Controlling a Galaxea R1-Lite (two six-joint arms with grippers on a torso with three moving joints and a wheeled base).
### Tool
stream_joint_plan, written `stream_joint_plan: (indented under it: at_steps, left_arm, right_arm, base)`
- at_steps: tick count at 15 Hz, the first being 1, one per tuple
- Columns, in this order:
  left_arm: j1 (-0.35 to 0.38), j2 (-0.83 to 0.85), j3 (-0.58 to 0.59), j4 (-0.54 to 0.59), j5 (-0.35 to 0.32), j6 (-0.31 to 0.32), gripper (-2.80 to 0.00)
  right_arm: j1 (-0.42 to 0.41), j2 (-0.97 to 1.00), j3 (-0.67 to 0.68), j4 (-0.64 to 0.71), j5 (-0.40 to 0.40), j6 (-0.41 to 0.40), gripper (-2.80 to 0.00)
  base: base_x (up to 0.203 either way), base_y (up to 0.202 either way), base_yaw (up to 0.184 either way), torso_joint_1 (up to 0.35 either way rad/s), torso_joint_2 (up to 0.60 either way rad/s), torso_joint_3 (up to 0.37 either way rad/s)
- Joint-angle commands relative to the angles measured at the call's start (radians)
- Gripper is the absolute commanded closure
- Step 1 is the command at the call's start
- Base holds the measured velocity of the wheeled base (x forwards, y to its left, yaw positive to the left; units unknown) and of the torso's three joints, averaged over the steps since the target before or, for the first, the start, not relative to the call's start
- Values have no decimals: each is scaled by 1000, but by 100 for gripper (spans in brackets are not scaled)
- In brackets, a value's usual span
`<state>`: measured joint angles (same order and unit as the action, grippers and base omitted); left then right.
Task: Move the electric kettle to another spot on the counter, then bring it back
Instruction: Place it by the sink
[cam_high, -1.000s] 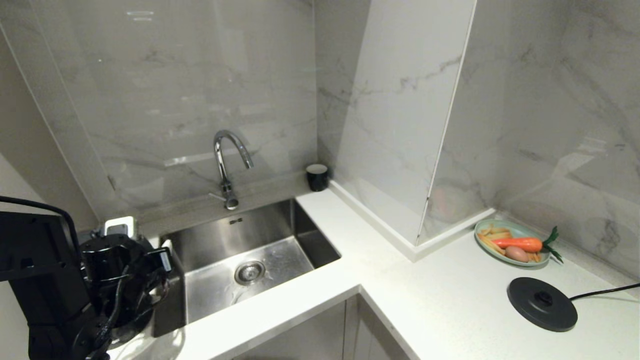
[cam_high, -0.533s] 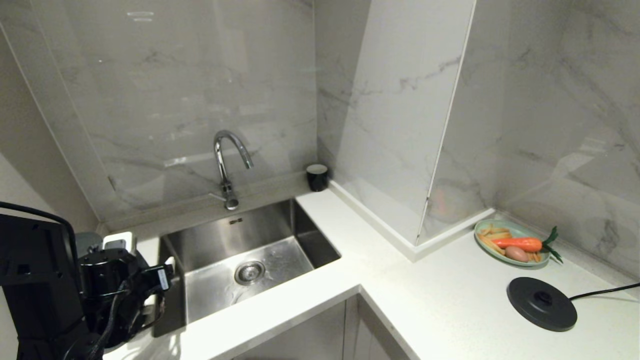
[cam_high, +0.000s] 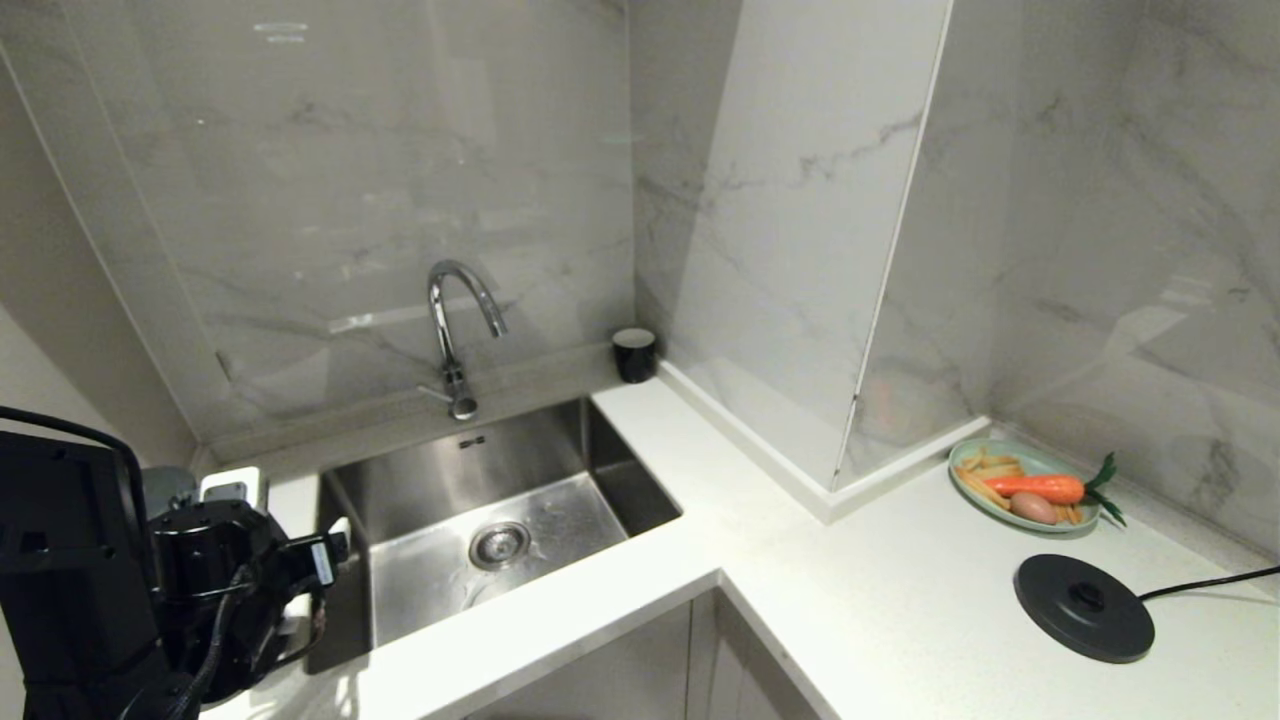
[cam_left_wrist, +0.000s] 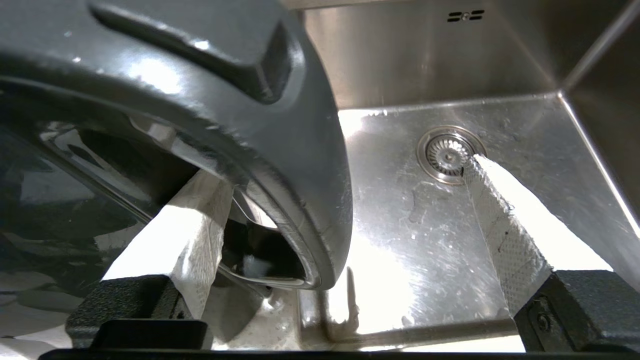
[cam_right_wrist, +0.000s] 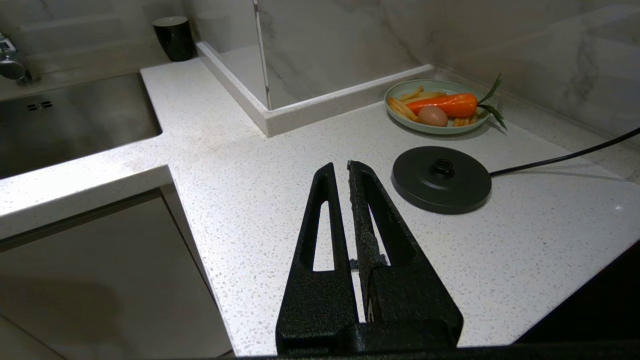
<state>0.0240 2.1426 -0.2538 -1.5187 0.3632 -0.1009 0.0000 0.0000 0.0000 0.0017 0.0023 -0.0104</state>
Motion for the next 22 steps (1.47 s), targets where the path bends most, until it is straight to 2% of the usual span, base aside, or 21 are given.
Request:
stream_joint_plan:
  at_steps: [1,6,11,14,22]
  left_arm:
    - [-7,-10,-7,-11,4,4,-280]
    - [-30,25,4,-11,57,-11,-280]
    - [-38,36,-69,-11,49,-16,-280]
    - [-39,31,-73,-11,23,-14,-280]
    - [-39,-15,31,-11,27,-19,-280]
  right_arm:
    - [0,0,0,0,1,0,0]
    - [0,0,0,0,1,0,0]
    - [0,0,0,1,1,0,0]
    - [0,0,0,0,1,0,0]
    - [0,0,0,0,1,0,0]
  base:
    - [0,0,0,0,0,0]
    - [0,0,0,0,0,0]
    - [0,0,0,0,0,0]
    - [0,0,0,0,0,0]
    - [0,0,0,0,0,0]
